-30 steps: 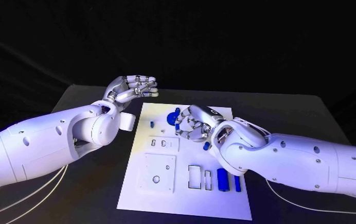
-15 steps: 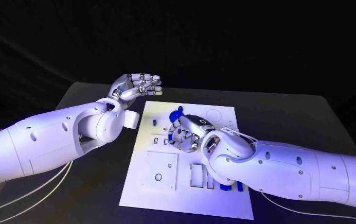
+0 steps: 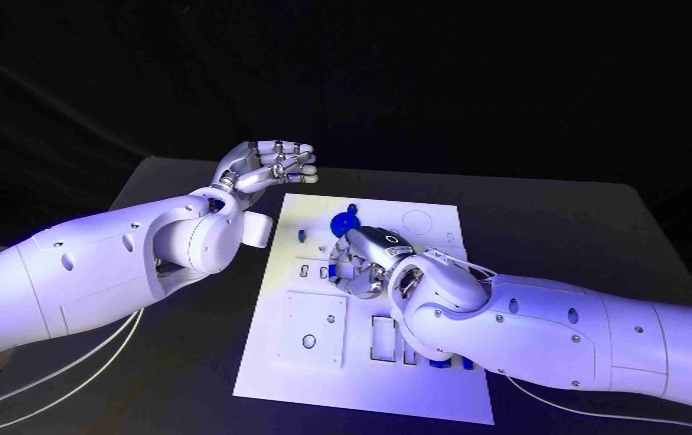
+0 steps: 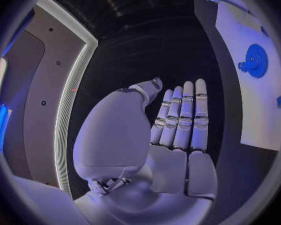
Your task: Assemble the parts on the task board
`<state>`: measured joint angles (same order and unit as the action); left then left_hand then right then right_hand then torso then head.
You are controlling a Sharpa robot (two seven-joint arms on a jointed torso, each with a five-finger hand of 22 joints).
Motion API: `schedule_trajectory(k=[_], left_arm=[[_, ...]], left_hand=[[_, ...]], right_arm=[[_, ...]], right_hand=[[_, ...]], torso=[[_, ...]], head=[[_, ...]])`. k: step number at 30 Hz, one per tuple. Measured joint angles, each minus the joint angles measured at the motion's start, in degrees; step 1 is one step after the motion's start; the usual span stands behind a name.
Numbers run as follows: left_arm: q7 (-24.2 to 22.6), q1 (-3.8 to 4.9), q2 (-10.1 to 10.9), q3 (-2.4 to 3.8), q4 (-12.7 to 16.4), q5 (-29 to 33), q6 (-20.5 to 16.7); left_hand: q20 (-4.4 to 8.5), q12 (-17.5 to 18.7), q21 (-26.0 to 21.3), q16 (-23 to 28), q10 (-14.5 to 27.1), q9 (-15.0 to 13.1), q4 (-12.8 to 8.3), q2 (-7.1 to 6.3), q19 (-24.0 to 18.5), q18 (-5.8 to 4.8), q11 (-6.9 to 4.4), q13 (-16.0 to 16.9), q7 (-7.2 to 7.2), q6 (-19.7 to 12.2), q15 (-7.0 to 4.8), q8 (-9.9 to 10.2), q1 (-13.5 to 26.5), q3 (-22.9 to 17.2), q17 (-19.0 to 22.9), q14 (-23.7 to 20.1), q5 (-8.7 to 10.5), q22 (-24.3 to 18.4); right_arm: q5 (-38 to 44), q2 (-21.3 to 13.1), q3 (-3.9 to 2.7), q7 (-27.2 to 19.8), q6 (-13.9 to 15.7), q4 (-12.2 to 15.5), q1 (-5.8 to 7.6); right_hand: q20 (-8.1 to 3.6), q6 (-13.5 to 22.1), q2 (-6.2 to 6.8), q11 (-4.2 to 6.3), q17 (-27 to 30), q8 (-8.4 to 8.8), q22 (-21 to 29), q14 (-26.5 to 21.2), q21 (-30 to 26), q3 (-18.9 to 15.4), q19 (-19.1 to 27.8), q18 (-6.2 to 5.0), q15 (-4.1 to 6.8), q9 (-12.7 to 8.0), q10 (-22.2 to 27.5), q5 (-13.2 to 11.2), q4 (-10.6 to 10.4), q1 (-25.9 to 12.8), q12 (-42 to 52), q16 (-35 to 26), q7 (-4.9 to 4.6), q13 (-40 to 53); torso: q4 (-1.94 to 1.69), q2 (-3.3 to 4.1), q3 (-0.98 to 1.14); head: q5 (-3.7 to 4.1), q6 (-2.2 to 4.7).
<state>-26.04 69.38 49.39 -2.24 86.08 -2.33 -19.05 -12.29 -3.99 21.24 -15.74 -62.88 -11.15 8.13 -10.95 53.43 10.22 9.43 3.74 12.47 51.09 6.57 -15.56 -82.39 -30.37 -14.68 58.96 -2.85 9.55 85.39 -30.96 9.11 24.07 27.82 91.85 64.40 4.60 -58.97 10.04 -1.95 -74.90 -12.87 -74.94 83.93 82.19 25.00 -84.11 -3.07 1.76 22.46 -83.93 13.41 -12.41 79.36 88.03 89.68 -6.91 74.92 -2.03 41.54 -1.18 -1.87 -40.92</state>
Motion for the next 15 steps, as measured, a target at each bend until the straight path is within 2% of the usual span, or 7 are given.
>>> schedule_trajectory(k=[8, 15], left_arm=[[0.1, 0.0, 0.1, 0.0, 0.0, 0.0, 0.1], [0.2, 0.0, 0.1, 0.0, 0.1, 0.0, 0.2]], left_hand=[[0.0, 0.0, 0.0, 0.0, 0.0, 0.0, -0.2, 0.3, 0.0, 0.01, 0.0, 0.0, 0.0, 0.0, 0.0, 0.0, 0.3, -0.2, -0.1, 0.0, 0.0, 0.0], [0.0, 0.0, 0.0, 0.0, 0.0, 0.0, -0.2, 0.31, 0.0, 0.01, 0.0, 0.0, 0.0, 0.0, 0.0, 0.0, 0.3, -0.2, -0.1, 0.0, 0.0, 0.0]], right_arm=[[1.0, 0.1, 0.0, 0.2, 0.0, 0.0, -0.05], [1.5, 0.2, 0.01, 0.2, -0.1, -0.1, -0.07]], right_hand=[[0.0, -0.1, 0.4, 0.0, 0.0, 0.0, 0.0, 0.0, 0.0, 0.0, 0.0, 0.0, 0.0, 0.2, 0.0, 0.0, 0.0, -0.4, 0.0, 0.0, 0.08, 0.0], [0.0, -0.3, 0.76, 0.0, 0.0, 0.01, 0.0, 0.0, 0.0, 0.2, 0.0, 0.0, 0.0, 1.6, 0.0, 0.0, 0.2, -0.8, 0.0, 0.0, 0.28, 0.0]], torso=[[-0.02, 0.0, 0.01], [0.05, -0.01, 0.03]], head=[[-0.01, -0.09], [-0.06, -0.1]])
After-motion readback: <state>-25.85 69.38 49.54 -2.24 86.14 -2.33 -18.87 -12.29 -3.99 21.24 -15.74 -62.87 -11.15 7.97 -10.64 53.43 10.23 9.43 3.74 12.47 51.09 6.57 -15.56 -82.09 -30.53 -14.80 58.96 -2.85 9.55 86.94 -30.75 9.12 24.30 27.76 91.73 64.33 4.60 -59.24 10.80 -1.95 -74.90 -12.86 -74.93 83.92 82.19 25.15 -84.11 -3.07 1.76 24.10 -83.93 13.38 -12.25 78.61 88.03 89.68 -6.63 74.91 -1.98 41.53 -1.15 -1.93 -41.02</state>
